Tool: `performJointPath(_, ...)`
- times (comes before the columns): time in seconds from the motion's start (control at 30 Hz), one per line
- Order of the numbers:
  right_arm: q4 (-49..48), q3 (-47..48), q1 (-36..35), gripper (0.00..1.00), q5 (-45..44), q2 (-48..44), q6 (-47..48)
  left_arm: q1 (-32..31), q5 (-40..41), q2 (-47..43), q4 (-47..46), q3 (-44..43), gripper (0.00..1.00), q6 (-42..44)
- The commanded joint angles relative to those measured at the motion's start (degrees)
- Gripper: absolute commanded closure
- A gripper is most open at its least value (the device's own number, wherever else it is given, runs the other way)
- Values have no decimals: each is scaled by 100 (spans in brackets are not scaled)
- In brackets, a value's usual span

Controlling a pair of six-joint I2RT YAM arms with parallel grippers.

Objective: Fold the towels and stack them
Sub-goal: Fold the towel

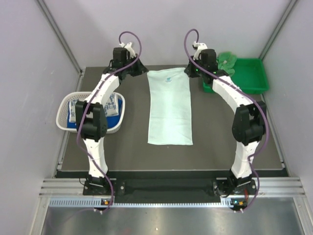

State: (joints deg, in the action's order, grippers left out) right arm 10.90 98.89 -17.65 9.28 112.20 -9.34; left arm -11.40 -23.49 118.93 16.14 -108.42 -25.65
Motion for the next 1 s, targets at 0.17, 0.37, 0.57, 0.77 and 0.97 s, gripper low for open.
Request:
performJointPath(0.17,-1046,-1010,33,100,171,-558,-313,6,-446,-555,-1525,1454,100,-230)
performJointPath(0.37,-1624,-2425,33,100,145,-1296,-481,-117,-324,-1178,-1860,2614,100,-274)
performJointPath(0.57,-1977,-3814,-28,100,153,-2104,-709,-345,-78,-1899,-1913,3678,100,-195)
performJointPath(0.77,-2267,-4791,-212,100,127,-2623,-858,-565,134,-2418,-1834,4416,100,-133)
performJointPath(0.97,-2311,-5397,-344,100,13,-3107,-876,-723,248,-2831,-1808,4953,100,-125)
